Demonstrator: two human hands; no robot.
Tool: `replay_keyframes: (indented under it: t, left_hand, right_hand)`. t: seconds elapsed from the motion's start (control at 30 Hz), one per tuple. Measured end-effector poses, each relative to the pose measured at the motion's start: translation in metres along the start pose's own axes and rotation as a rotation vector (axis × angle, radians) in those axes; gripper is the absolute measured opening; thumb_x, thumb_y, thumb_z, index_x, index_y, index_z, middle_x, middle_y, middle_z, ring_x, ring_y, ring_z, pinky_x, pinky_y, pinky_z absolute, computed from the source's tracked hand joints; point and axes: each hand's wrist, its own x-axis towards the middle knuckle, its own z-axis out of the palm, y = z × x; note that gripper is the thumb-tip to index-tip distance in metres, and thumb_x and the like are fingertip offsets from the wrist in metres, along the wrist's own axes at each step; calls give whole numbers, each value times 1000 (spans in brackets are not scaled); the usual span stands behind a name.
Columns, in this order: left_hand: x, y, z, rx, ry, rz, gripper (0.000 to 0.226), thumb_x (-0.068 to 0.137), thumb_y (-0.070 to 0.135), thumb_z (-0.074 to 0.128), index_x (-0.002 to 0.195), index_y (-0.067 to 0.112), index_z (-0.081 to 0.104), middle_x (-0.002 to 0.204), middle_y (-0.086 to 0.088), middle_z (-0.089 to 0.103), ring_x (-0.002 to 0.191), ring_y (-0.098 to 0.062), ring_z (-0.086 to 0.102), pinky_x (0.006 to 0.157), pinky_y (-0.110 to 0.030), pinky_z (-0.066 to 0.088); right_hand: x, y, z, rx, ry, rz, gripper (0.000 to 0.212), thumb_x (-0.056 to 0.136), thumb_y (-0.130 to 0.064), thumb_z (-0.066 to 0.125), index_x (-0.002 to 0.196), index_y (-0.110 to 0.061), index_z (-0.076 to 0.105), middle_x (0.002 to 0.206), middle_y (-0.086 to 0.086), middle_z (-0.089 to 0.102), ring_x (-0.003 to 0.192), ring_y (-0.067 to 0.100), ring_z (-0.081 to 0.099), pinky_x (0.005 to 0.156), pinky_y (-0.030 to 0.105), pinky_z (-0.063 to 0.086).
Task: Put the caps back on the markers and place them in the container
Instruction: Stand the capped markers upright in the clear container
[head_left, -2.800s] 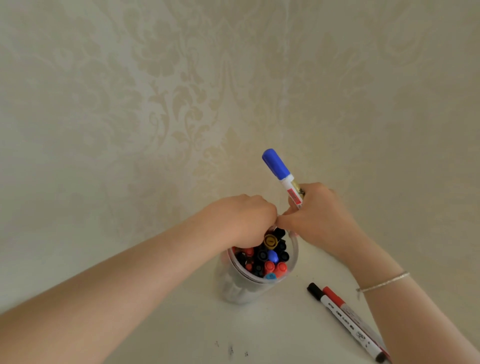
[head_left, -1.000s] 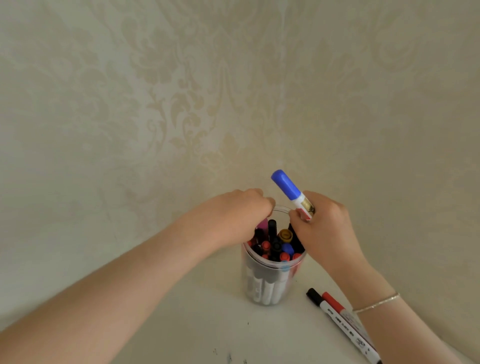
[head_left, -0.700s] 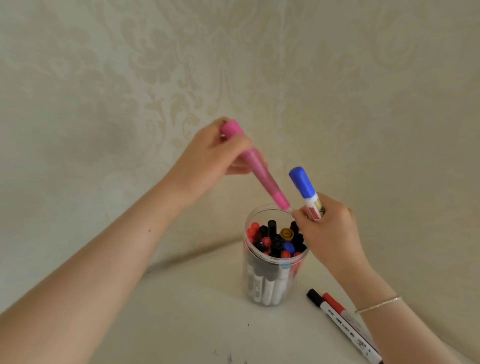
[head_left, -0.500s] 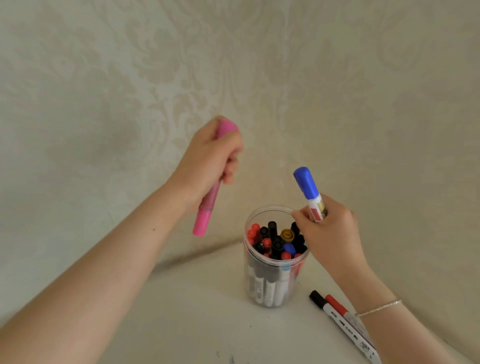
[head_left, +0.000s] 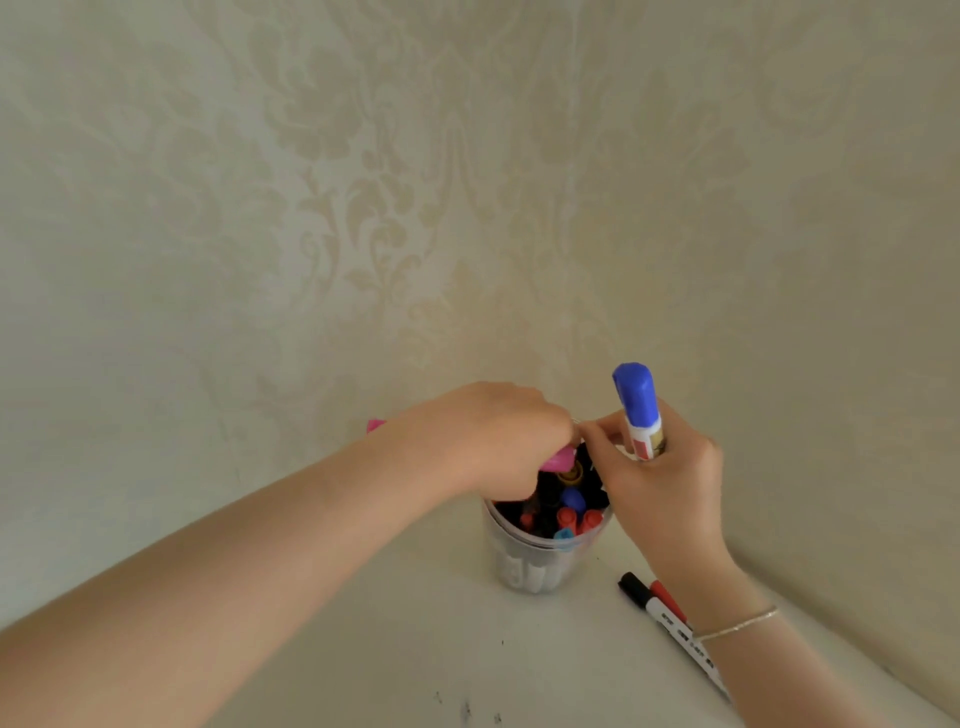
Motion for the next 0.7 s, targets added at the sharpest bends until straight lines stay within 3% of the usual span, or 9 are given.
replay_keyframes:
  t: [0.13,0.27,0.37,0.5,0.7]
  left_hand:
    - [2,-1,9,-261,-214,15,36,84,5,45,115,24,49,95,-1,64,76,-19,60,62,-30,49]
    - [6,3,8,-319,-251,22,34,86,3,42,115,20,50,106,-3,64,91,-24,64,69,-31,51]
    - [9,15,11,-165,-200,-6,31,94,13,44,123,15,55,118,-2,59,102,-24,57,68,-27,41]
    - [9,30,22,-46,-82,-135,27,96,28,47,119,18,58,116,-5,56,85,-19,46,70,-29,36]
    - [8,38,37,57,-5,-110,26,97,34,47,112,14,54,112,-5,61,99,-24,57,68,-29,32]
  right_hand:
    - [-4,1,0,64,3,11,21,78,-9,70,74,7,58,69,22,59,68,38,55,58,41,47]
    - [-3,0,0,115,-6,38,18,78,-5,69,72,6,56,69,23,58,68,36,53,56,38,44]
    - [-1,2,-1,106,-17,31,19,78,-4,69,72,7,55,69,24,57,68,37,52,56,39,46]
    - [-3,7,-3,70,-37,21,19,79,-5,68,73,8,55,68,24,56,65,36,49,54,37,42]
    - [-13,15,-1,74,-64,87,16,80,-5,66,73,5,55,65,21,55,53,12,36,48,21,31]
